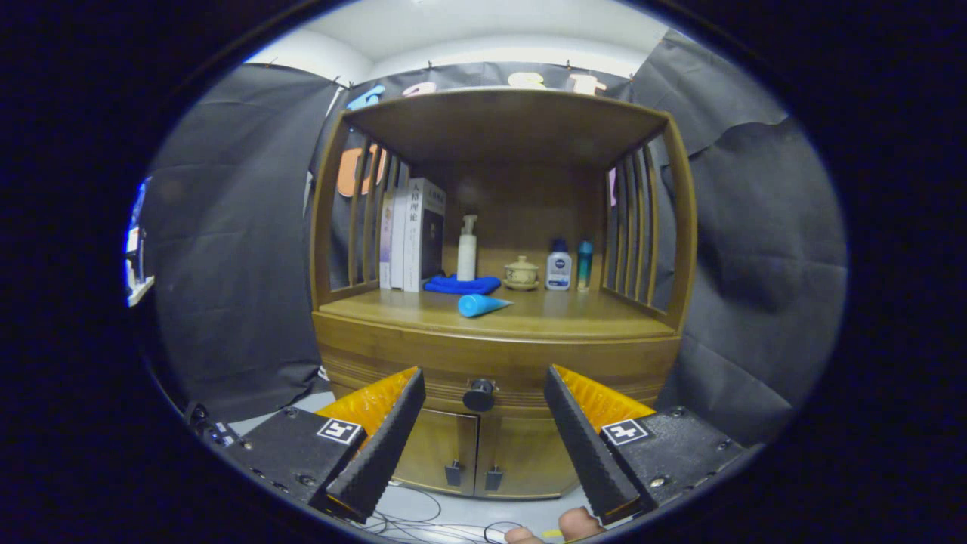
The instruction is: Pull open the drawer, take out the items inside it, and place them on the countertop above the cabinet.
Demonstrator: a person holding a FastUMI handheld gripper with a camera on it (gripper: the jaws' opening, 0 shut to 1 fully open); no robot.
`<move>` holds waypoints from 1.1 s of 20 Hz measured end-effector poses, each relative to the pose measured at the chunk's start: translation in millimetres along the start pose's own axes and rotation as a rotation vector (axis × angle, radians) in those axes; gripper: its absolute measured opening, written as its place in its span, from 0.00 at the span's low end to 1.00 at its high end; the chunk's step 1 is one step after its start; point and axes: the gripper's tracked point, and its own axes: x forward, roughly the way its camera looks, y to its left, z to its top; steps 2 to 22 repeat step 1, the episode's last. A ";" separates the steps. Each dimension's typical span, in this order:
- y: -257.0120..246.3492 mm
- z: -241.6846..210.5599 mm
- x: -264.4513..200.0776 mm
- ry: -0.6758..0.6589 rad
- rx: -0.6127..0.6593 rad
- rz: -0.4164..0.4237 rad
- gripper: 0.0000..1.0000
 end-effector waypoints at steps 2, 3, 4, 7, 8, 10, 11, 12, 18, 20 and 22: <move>-0.8 0.8 -9.0 -0.016 0.003 0.002 1.00; -0.8 0.8 -9.0 -0.016 0.003 0.002 1.00; -0.8 0.8 -9.0 -0.016 0.003 0.002 1.00; -0.8 0.8 -9.0 -0.016 0.003 0.002 1.00; -0.8 0.8 -9.0 -0.016 0.003 0.002 1.00; -0.8 0.8 -9.0 -0.016 0.003 0.002 1.00; -0.8 0.8 -9.0 -0.016 0.003 0.002 1.00; -0.8 0.8 -9.0 -0.016 0.003 0.002 1.00; -0.8 0.8 -9.0 -0.016 0.003 0.002 1.00; -0.8 0.8 -9.0 -0.016 0.003 0.002 1.00; -0.8 0.8 -9.0 -0.016 0.003 0.002 1.00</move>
